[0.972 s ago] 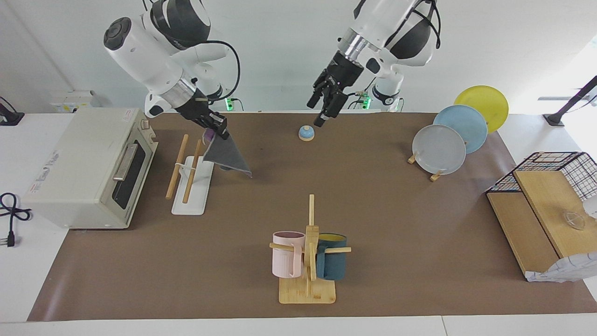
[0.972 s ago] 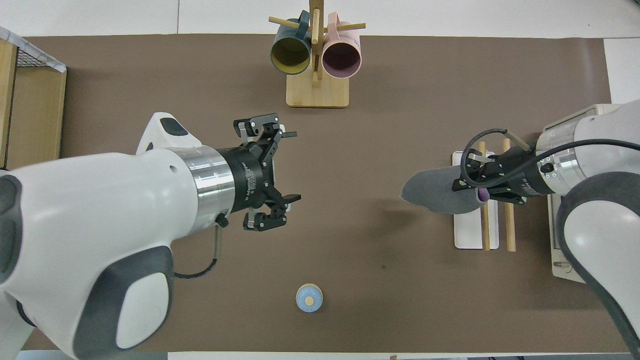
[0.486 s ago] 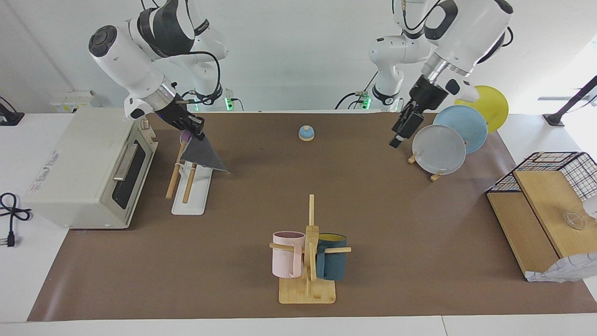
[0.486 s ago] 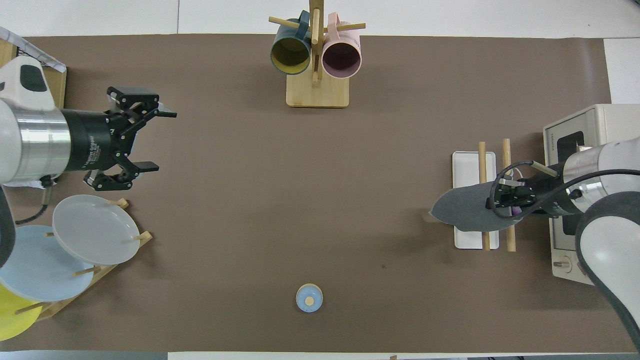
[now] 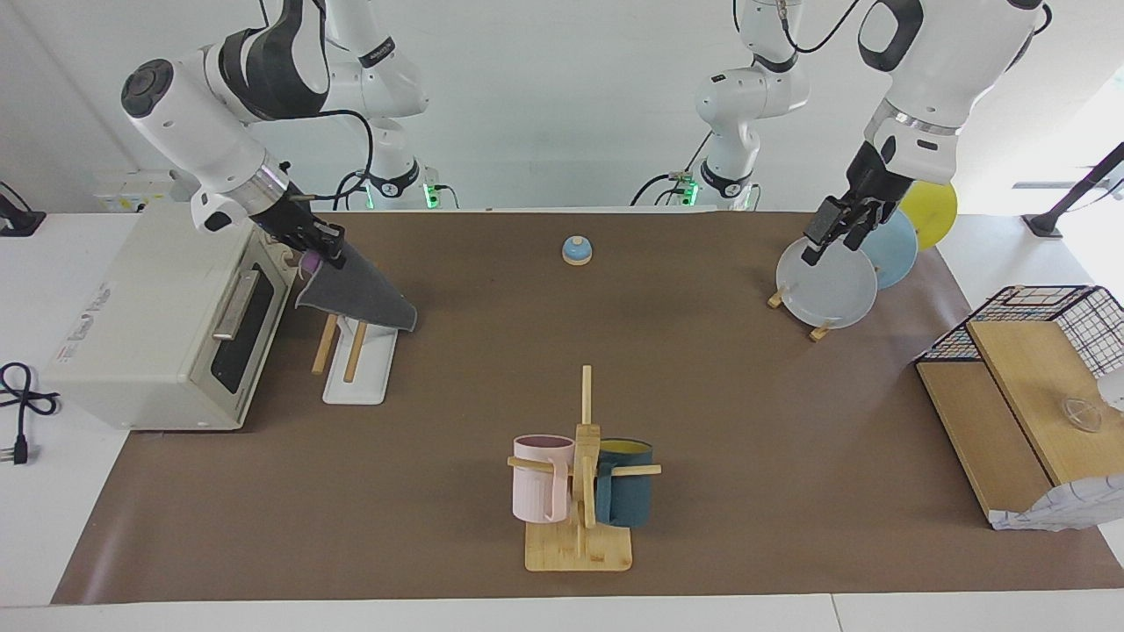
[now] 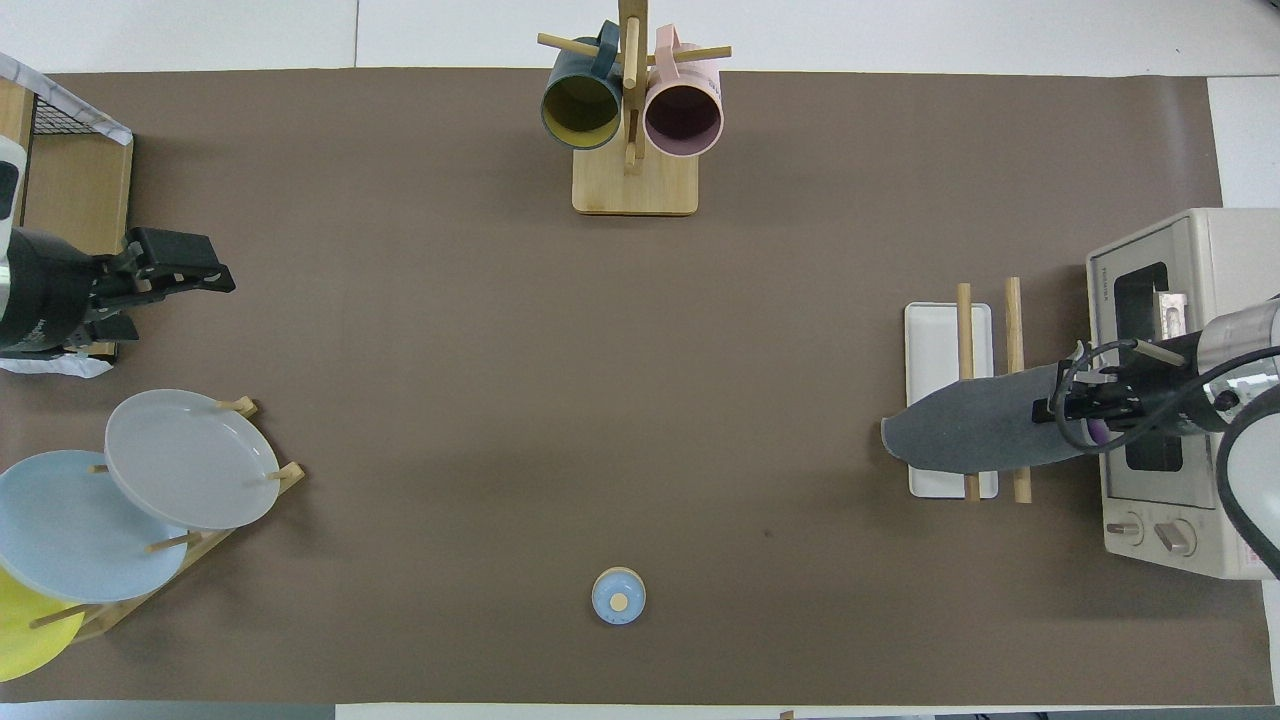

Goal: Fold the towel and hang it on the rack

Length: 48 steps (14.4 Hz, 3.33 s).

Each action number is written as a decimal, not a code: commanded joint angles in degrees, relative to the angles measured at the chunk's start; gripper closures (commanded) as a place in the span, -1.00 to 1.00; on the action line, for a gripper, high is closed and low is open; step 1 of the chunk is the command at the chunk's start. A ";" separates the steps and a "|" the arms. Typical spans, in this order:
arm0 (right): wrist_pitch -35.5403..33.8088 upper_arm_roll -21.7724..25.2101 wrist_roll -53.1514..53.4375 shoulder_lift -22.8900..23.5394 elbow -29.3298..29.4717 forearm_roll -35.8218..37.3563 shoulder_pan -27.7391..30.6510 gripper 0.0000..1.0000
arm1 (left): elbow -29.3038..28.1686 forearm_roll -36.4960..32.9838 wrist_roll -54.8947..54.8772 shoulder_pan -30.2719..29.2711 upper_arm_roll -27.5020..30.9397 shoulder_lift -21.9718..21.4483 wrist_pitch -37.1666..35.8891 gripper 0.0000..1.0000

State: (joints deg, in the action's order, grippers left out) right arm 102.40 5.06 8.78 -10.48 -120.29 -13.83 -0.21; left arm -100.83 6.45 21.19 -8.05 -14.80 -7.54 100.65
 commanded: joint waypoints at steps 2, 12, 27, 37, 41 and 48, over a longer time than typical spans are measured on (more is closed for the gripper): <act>2.53 -0.67 -5.15 -1.57 -1.87 4.86 1.00 1.00 | 7.05 -6.97 -11.41 1.62 -0.15 3.76 -7.92 -1.00; 9.57 -0.67 -11.06 -1.04 -4.60 6.80 2.93 1.00 | 10.71 -3.29 -15.83 12.53 11.90 8.49 -16.05 -1.00; 8.60 -0.67 -13.43 -0.86 -3.90 9.26 3.55 -1.00 | 11.79 -3.90 -16.35 12.18 11.72 7.10 -17.59 -1.00; -4.55 -0.84 -13.52 4.49 11.45 15.49 2.84 -1.00 | 11.79 -6.27 -16.53 12.01 11.45 7.10 -16.89 -1.00; -12.64 -1.02 -13.52 5.64 20.60 18.20 2.67 -1.00 | 11.71 -6.27 -16.27 12.09 11.63 6.84 -17.41 -1.00; -23.84 -1.37 -13.87 8.54 30.03 18.49 3.81 -1.00 | 11.71 -6.27 -16.18 12.09 11.63 6.13 -17.33 -1.00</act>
State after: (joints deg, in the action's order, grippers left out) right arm 78.31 3.91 -3.20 -3.74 -91.77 4.28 2.63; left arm -88.65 1.19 5.35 4.04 -3.36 -0.60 83.54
